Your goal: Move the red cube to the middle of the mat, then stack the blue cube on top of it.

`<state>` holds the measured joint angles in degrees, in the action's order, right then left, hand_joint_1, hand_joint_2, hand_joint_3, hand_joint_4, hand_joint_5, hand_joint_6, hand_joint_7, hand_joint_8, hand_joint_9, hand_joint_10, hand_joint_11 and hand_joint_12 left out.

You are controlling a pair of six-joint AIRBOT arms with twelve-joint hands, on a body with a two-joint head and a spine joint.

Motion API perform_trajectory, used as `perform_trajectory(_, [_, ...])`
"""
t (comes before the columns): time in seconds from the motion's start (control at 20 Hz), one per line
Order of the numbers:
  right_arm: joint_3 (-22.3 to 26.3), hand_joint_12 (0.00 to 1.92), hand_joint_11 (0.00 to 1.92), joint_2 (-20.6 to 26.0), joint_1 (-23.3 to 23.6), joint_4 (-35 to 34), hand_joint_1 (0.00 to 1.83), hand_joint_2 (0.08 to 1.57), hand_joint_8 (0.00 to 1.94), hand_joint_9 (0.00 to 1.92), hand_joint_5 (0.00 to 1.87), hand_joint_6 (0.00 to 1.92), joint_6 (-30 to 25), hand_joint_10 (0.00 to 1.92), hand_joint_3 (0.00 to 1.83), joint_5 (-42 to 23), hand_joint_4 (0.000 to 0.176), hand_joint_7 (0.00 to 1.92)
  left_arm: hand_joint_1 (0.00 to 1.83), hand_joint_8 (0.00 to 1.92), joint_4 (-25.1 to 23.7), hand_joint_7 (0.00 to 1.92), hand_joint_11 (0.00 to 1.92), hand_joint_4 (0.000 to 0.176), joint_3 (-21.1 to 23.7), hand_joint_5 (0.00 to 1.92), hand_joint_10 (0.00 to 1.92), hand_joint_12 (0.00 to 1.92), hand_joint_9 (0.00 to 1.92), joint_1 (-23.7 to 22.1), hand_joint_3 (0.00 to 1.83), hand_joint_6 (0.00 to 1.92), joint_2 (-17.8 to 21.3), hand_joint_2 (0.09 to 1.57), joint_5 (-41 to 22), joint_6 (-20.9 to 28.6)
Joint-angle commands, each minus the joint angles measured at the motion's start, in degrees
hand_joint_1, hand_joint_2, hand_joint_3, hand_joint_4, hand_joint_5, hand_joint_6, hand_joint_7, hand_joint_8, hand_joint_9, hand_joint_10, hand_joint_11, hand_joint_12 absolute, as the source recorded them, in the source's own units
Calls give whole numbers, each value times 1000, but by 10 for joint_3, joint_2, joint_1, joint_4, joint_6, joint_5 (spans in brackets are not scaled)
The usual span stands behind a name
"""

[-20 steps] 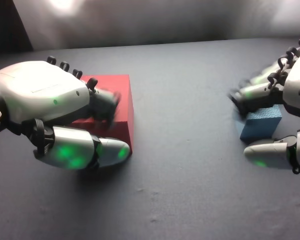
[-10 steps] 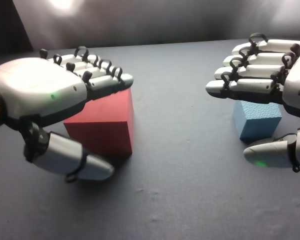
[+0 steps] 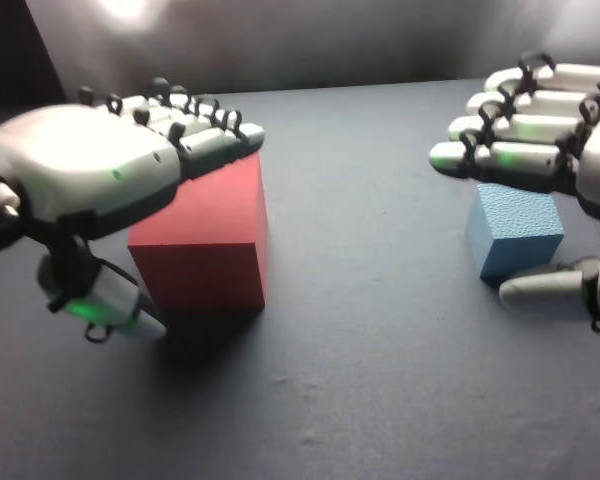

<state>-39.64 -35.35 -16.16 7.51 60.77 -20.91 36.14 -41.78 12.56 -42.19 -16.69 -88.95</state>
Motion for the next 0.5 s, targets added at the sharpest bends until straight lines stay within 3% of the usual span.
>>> perform_trajectory(0.0, [-6, 231, 0, 6, -1, -7, 90, 1205, 3, 111, 159, 3, 2, 4, 0, -62, 0, 137, 1230, 0, 2, 0, 6, 0, -3, 29, 0, 3, 0, 0, 17, 5, -1, 811, -67, -9])
perform_trajectory(0.2, [-32, 233, 0, 5, 9, -103, 76, 1210, 2, 111, 152, 0, 2, 2, 1, -65, 0, 131, 1262, 0, 76, 0, 3, 0, -20, 30, 0, 2, 0, 10, 16, 2, -36, 826, -92, -69])
perform_trajectory(0.45, [-33, 262, 0, 4, 19, -106, 98, 1204, 2, 125, 160, 1, 2, 1, 0, -70, 0, 145, 1292, 0, 100, 0, 16, 0, -63, 0, 0, 7, 0, 8, 17, 0, -79, 850, -97, -97])
